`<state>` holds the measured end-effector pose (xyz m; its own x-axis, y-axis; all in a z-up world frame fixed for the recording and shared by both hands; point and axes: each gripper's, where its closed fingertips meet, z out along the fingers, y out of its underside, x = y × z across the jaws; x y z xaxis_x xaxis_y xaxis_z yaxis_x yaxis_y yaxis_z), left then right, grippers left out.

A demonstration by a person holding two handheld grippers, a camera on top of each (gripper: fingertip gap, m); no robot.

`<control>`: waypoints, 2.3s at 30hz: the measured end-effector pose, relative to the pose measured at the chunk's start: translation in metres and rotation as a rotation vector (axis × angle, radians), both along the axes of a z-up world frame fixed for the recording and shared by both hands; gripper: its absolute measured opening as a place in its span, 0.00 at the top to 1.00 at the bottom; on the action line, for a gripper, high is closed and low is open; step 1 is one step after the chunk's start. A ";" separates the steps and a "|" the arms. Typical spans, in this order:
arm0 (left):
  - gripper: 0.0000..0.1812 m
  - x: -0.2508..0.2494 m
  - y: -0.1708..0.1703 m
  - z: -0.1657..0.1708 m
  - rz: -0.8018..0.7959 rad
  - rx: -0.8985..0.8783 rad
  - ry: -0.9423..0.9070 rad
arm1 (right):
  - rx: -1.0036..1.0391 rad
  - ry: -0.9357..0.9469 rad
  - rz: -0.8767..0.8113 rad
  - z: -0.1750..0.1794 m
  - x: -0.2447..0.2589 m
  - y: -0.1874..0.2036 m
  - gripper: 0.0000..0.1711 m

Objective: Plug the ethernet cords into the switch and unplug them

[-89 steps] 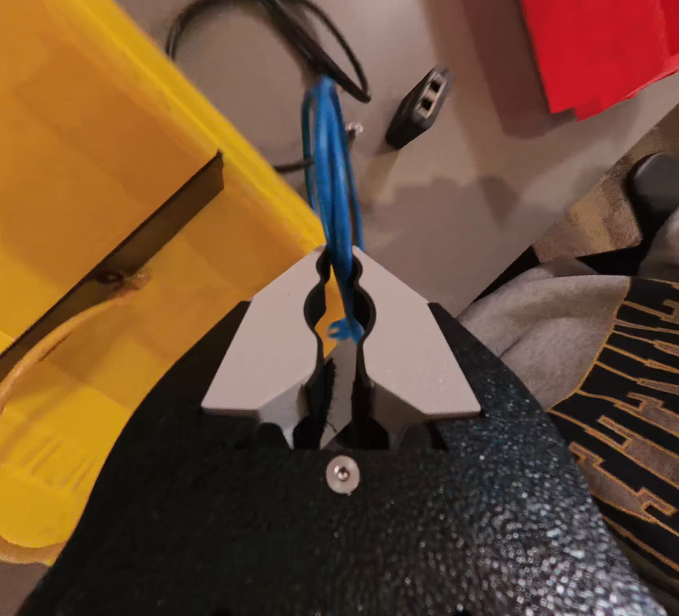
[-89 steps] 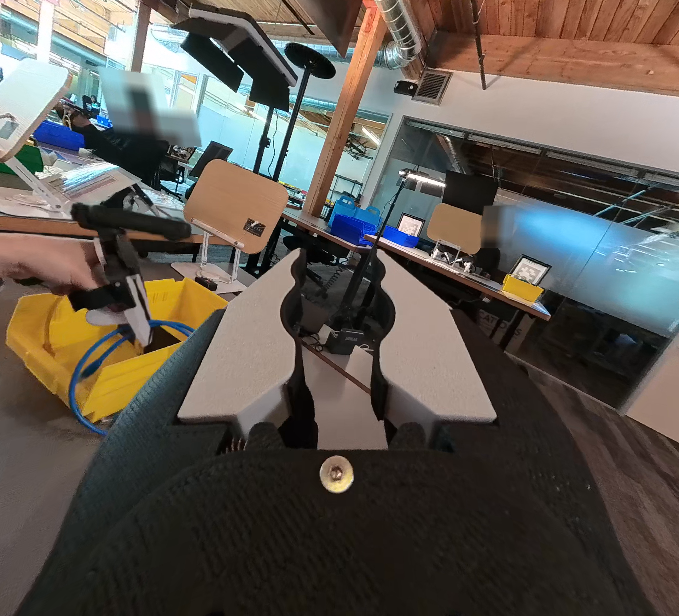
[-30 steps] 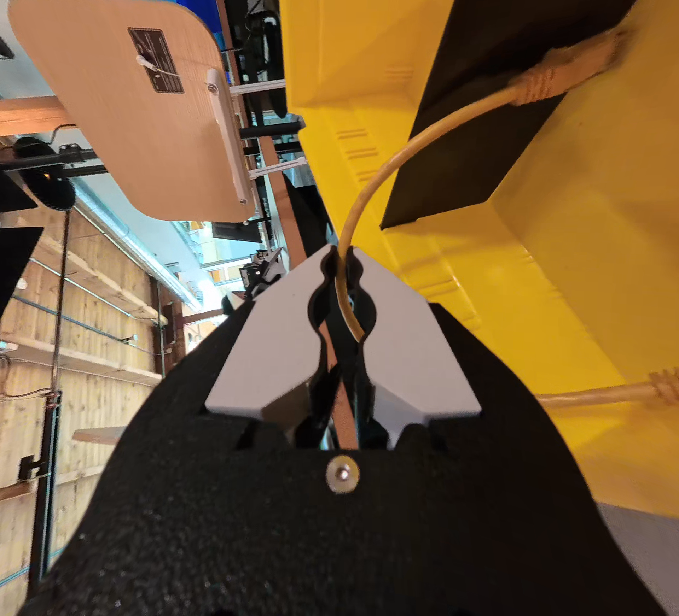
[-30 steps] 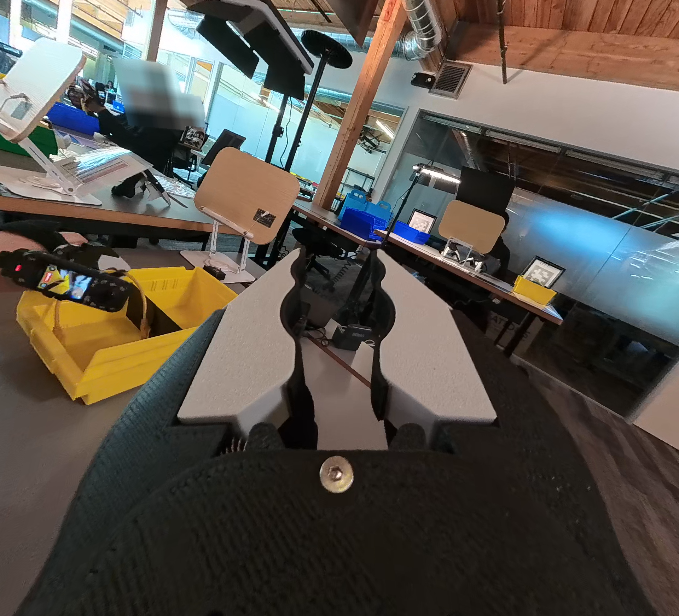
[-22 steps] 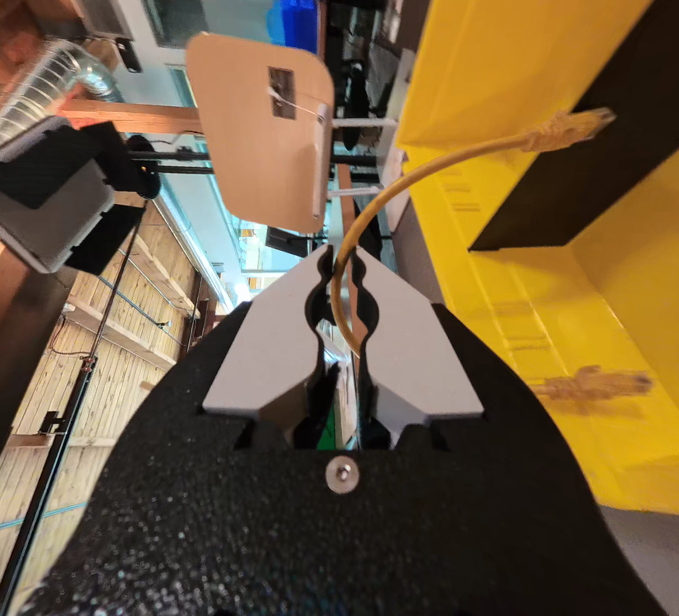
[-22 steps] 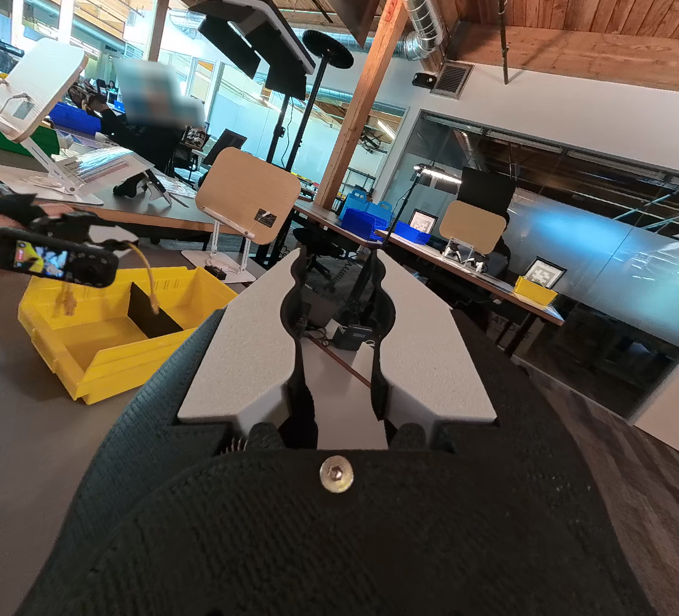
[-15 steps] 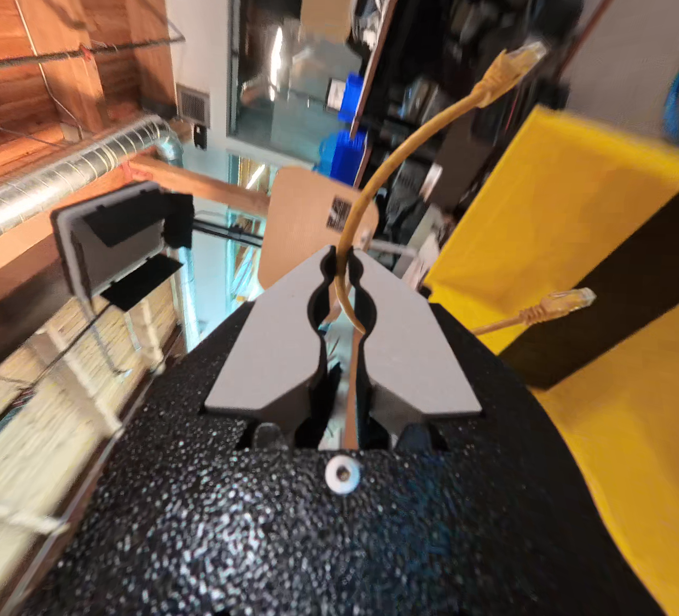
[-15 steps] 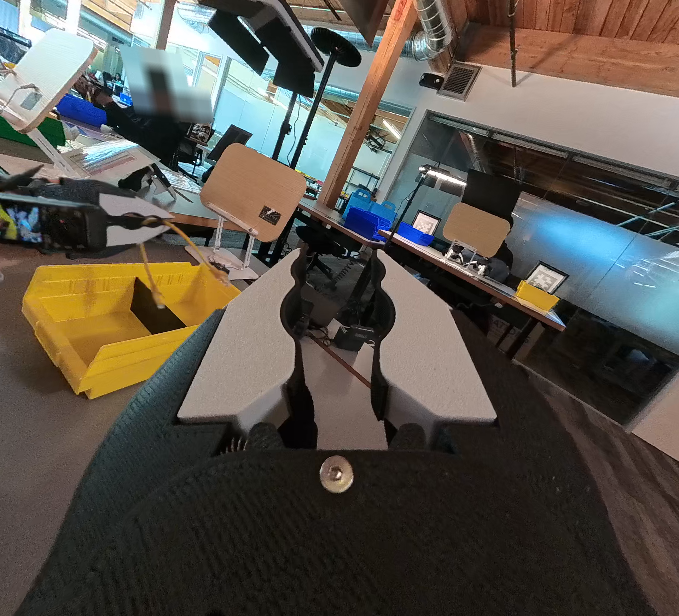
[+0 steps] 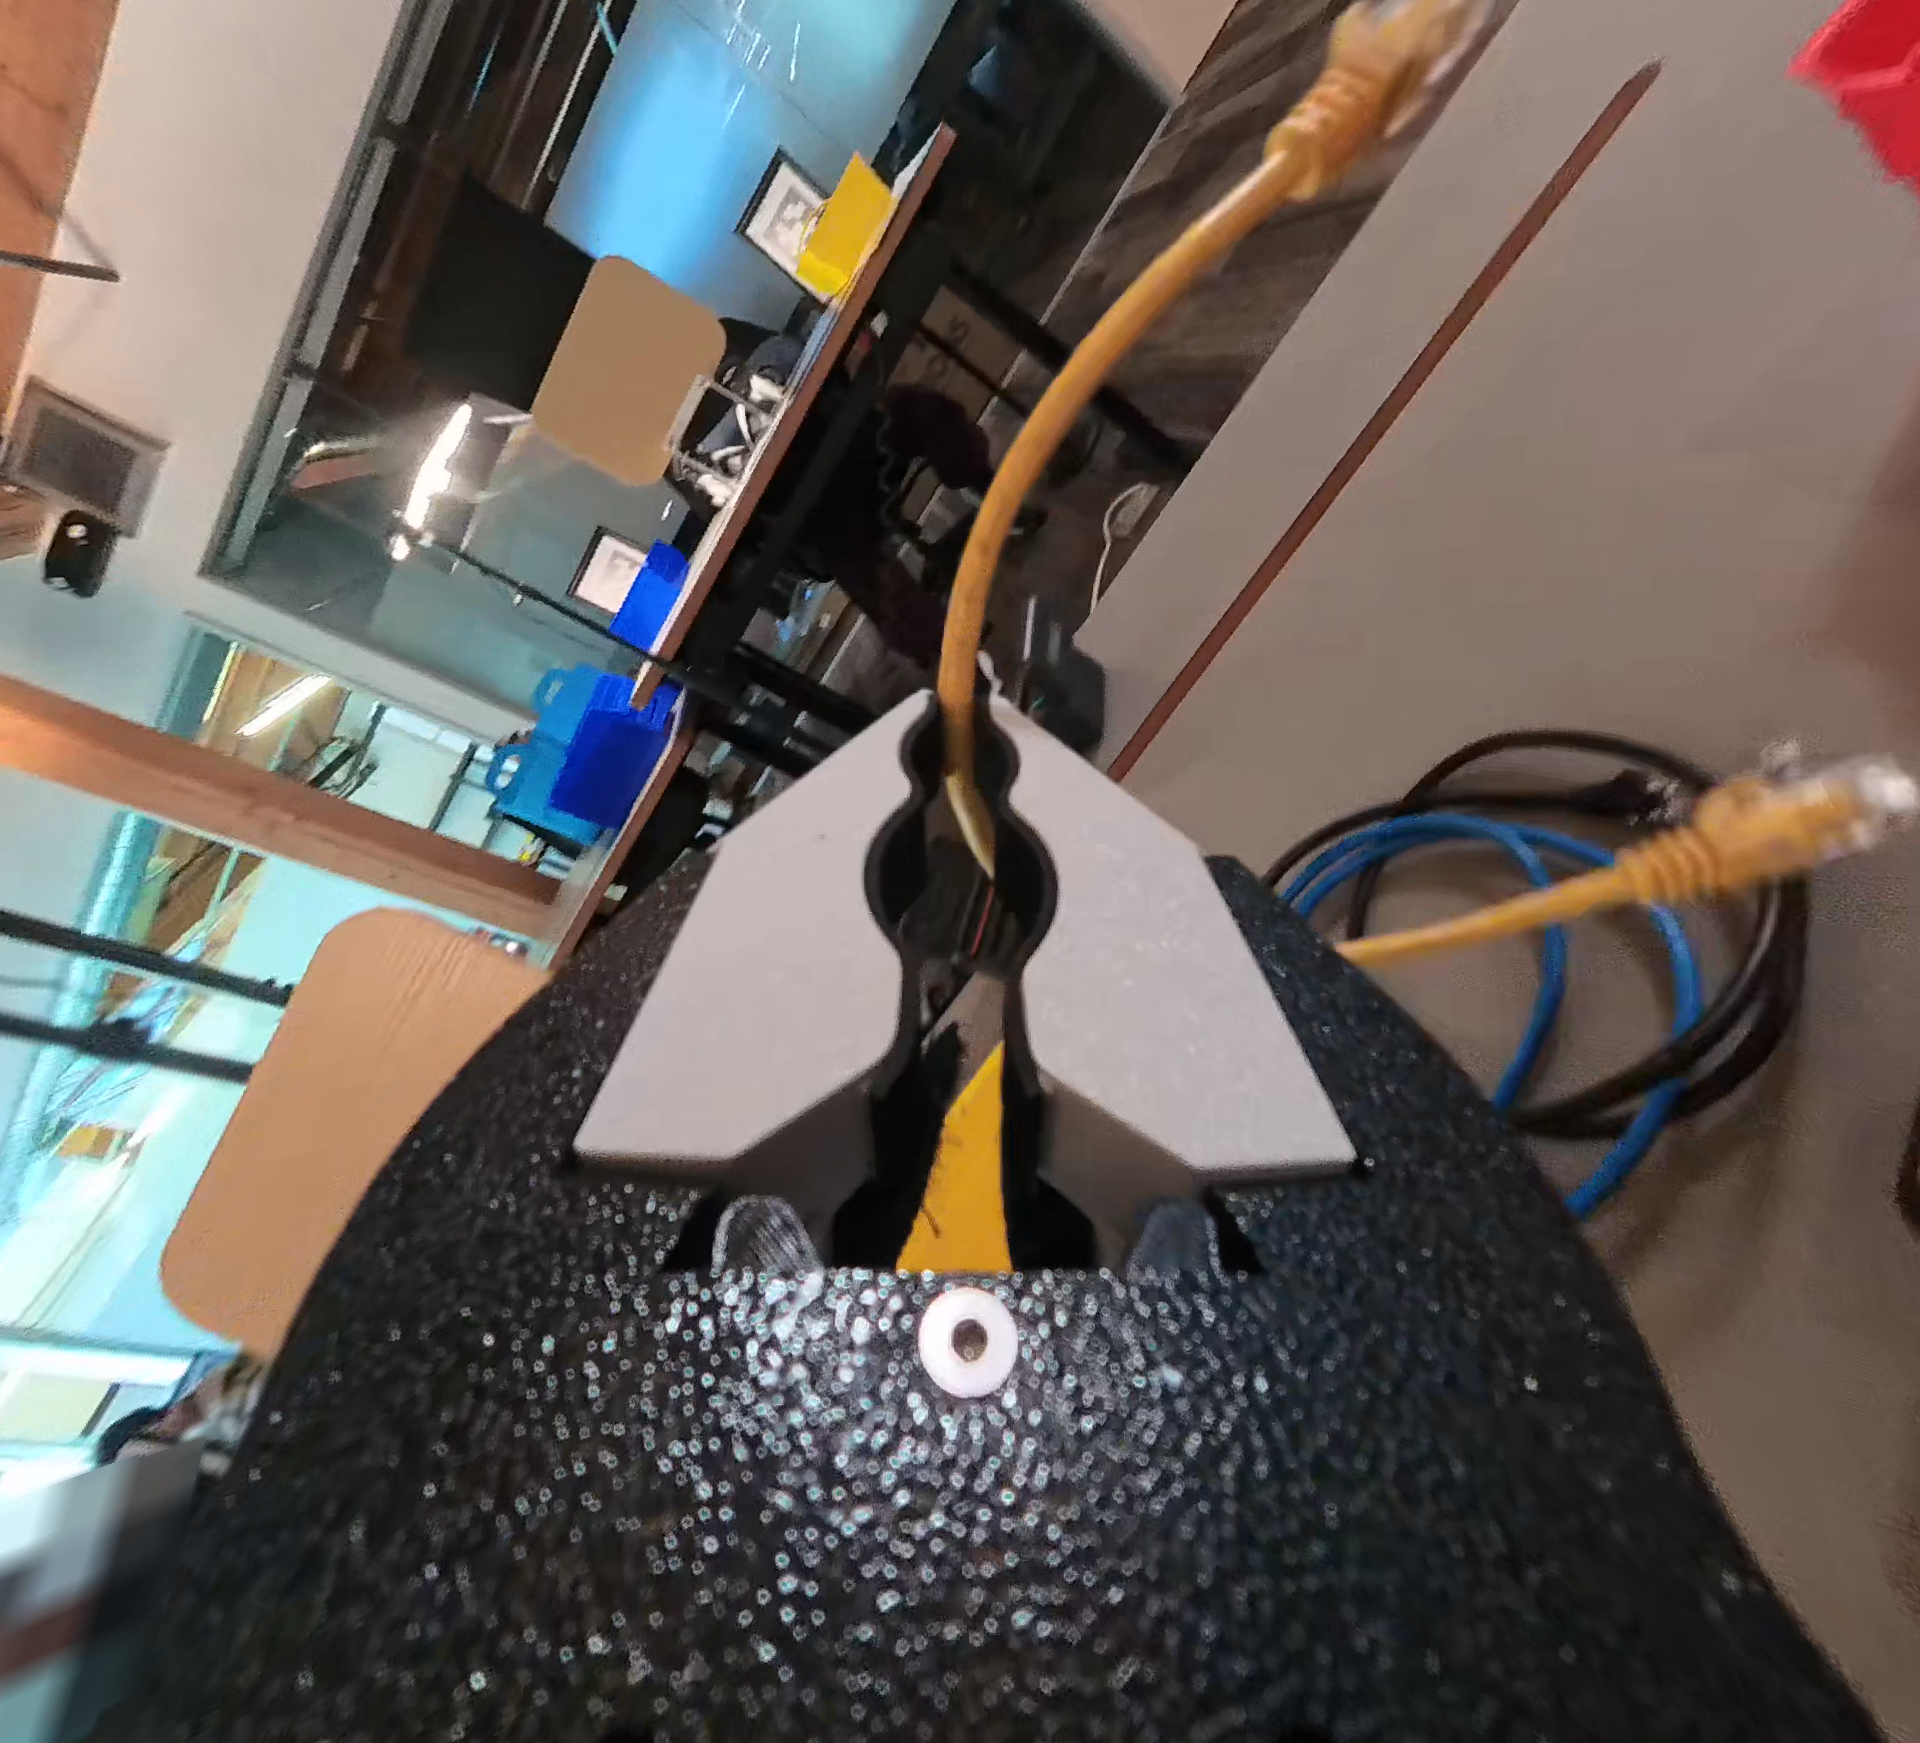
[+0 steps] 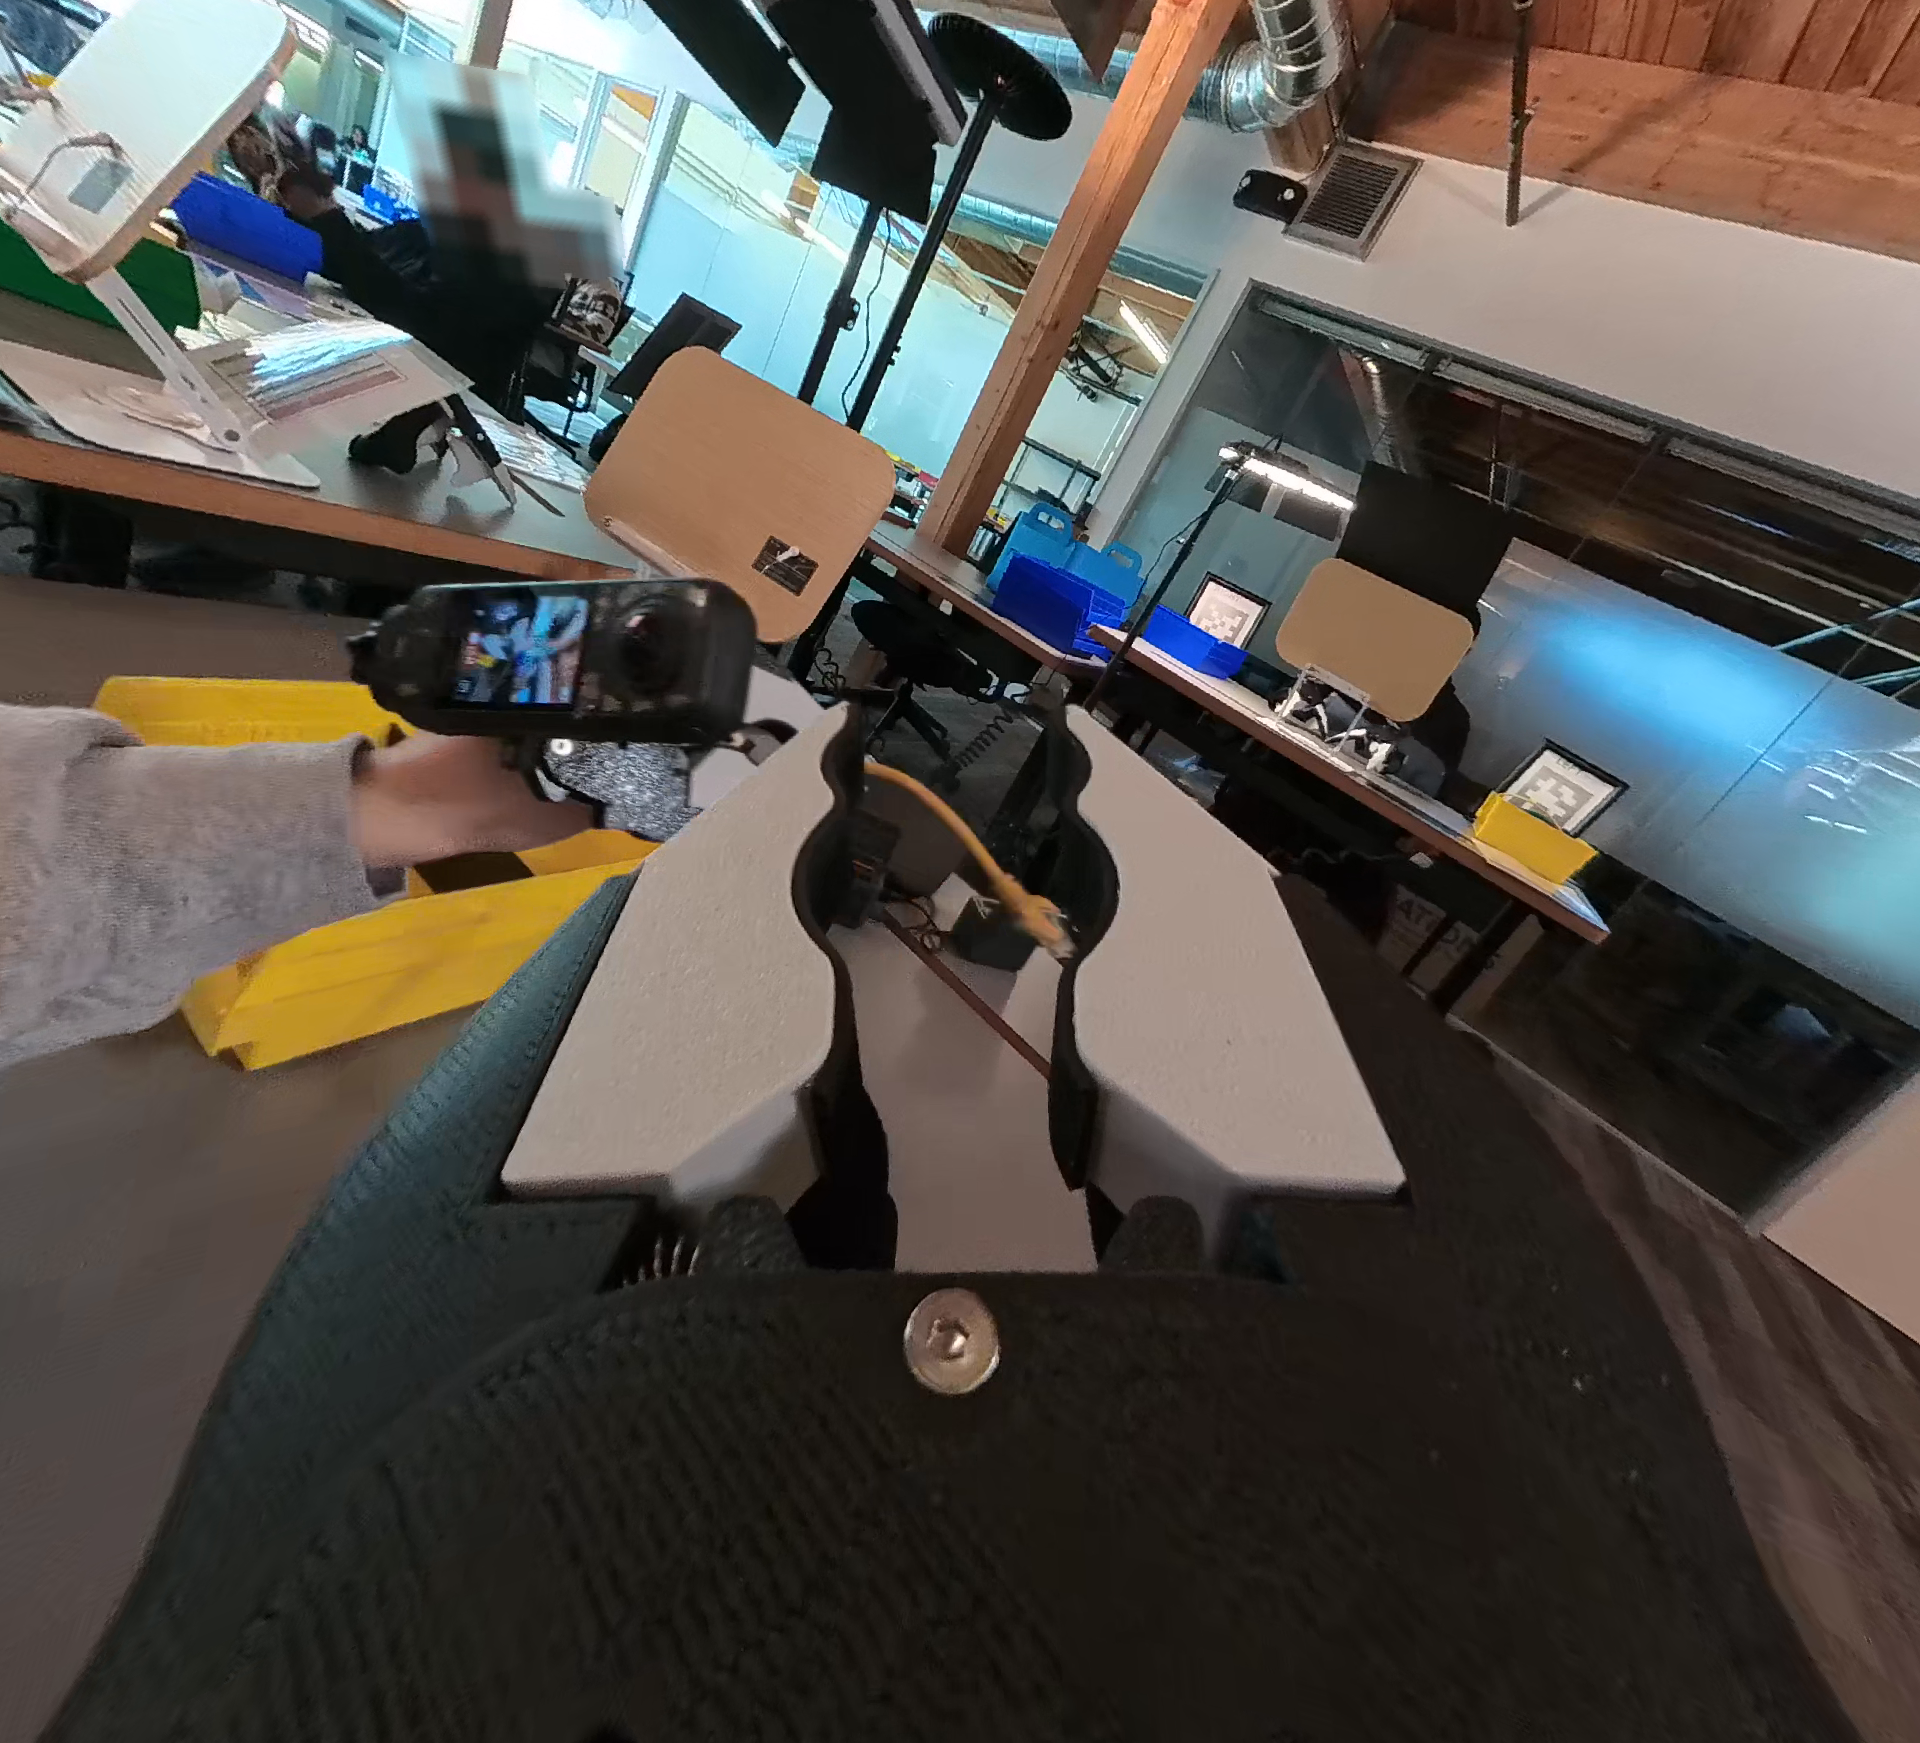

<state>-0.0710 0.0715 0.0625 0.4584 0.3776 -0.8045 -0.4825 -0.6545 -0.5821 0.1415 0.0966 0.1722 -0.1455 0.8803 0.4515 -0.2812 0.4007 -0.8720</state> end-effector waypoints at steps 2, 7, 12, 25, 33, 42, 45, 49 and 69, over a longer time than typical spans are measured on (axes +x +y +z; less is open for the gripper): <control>0.99 0.001 0.019 -0.004 -0.033 0.004 -0.029 | 0.009 -0.001 -0.006 -0.001 -0.001 0.001 0.81; 0.98 -0.019 0.048 -0.065 -0.029 -0.073 -0.280 | 0.009 0.001 -0.003 0.000 0.000 0.002 0.81; 0.55 -0.029 0.047 -0.128 0.054 -0.018 -0.611 | 0.003 0.007 -0.009 0.001 0.002 0.007 0.81; 0.41 0.087 0.000 -0.128 -0.387 0.341 -0.599 | -0.010 -0.028 0.025 -0.018 -0.021 -0.005 0.80; 0.48 0.139 -0.034 -0.168 -0.513 0.222 -0.599 | -0.064 -0.178 0.175 -0.125 -0.085 -0.073 0.78; 0.58 0.125 -0.048 -0.196 -0.466 0.099 -0.418 | -0.001 -0.231 0.002 -0.235 -0.087 -0.069 0.77; 0.60 0.124 -0.046 -0.197 -0.465 0.091 -0.410 | 0.037 -0.266 -0.008 -0.245 -0.095 -0.067 0.77; 0.62 0.115 -0.045 -0.200 -0.434 0.081 -0.420 | -0.027 -0.357 -0.007 -0.259 -0.104 -0.057 0.76; 0.73 0.099 -0.068 -0.195 -0.375 0.142 -0.439 | -0.183 -0.577 -0.031 -0.301 -0.122 -0.031 0.57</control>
<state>0.0284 0.0036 -0.1321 0.8594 0.2159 -0.4634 -0.3603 -0.3874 -0.8486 0.0197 0.0655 -0.1286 -0.2950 0.9440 0.1480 0.2671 0.2302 -0.9358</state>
